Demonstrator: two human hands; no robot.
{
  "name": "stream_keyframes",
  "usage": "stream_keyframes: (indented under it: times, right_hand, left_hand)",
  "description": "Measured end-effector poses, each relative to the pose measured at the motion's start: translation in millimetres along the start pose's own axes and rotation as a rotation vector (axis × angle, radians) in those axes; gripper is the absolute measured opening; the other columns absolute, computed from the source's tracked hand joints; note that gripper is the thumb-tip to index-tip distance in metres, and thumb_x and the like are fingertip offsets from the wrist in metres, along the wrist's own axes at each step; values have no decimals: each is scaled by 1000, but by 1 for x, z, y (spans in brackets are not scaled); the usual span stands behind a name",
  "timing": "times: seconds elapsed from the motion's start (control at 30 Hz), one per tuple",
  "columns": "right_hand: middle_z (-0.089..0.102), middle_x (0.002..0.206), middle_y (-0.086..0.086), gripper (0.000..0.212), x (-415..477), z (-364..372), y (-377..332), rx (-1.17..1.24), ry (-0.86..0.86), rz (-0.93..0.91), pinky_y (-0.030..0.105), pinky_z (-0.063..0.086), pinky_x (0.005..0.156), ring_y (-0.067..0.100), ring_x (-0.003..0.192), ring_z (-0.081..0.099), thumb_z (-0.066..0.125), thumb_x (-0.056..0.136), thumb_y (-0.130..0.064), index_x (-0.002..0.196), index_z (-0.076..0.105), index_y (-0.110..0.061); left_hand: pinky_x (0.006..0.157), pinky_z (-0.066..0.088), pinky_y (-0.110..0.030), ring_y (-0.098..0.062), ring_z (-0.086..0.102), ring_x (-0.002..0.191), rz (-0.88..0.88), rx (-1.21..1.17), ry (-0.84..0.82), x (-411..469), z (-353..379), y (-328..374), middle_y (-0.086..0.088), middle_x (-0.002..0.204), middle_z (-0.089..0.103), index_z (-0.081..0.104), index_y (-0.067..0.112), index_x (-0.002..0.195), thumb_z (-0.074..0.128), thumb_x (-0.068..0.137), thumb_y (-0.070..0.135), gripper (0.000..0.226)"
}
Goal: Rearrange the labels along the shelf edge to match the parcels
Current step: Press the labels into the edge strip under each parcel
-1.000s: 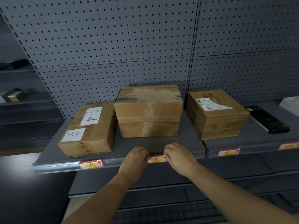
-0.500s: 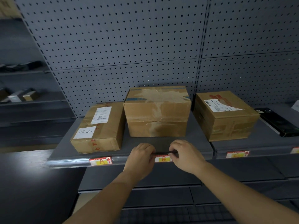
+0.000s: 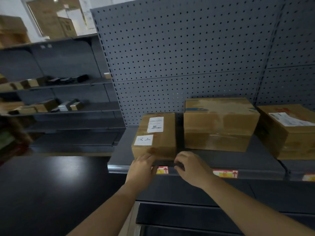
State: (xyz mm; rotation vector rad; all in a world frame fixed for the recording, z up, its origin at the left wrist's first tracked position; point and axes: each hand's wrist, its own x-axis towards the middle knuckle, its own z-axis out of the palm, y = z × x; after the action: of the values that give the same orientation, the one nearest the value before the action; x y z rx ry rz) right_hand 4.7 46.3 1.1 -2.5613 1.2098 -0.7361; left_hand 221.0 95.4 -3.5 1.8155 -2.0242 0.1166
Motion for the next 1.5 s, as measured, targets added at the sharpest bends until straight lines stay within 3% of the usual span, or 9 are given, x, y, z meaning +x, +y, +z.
stream_keyframes:
  times: [0.17,0.3,0.77,1.3,1.5]
  right_hand:
    - [63,111,-7,21,12,37,-29,-73,-26,59,29,46,90,14,104,55,57,96,-27,111,70,-20]
    - [66,106,-5,16,14,46,-39,-158,-5,104,34,48,87,17,99,58,60,94,-25,103,71,-20]
    - [65,105,-5,14,23,52,-38,-231,-58,127,35,47,91,15,100,57,59,95,-26,101,70,-22]
    - [64,105,-3,13,30,63,-46,-242,-81,121,32,45,90,16,100,57,54,97,-17,96,67,-17]
    - [66,105,-2,14,29,67,-45,-263,-69,119,33,46,92,17,100,58,55,96,-19,97,69,-18]
  left_hand:
    - [77,49,-36,-16,57,95,55,-51,-7,-11,1,-54,7,100,64,65,26,98,63,86,26,11]
    - [79,47,-34,-15,56,95,103,-61,-27,-6,12,-71,9,99,64,66,28,97,61,87,27,11]
    - [74,48,-34,-15,58,87,131,-40,34,-1,32,-74,10,90,66,71,26,84,69,86,23,4]
    - [79,48,-31,-13,59,89,173,20,11,2,37,-84,8,93,64,68,25,90,73,84,18,10]
    - [75,49,-29,-12,58,84,166,18,-3,1,37,-85,9,87,64,69,26,83,76,79,15,14]
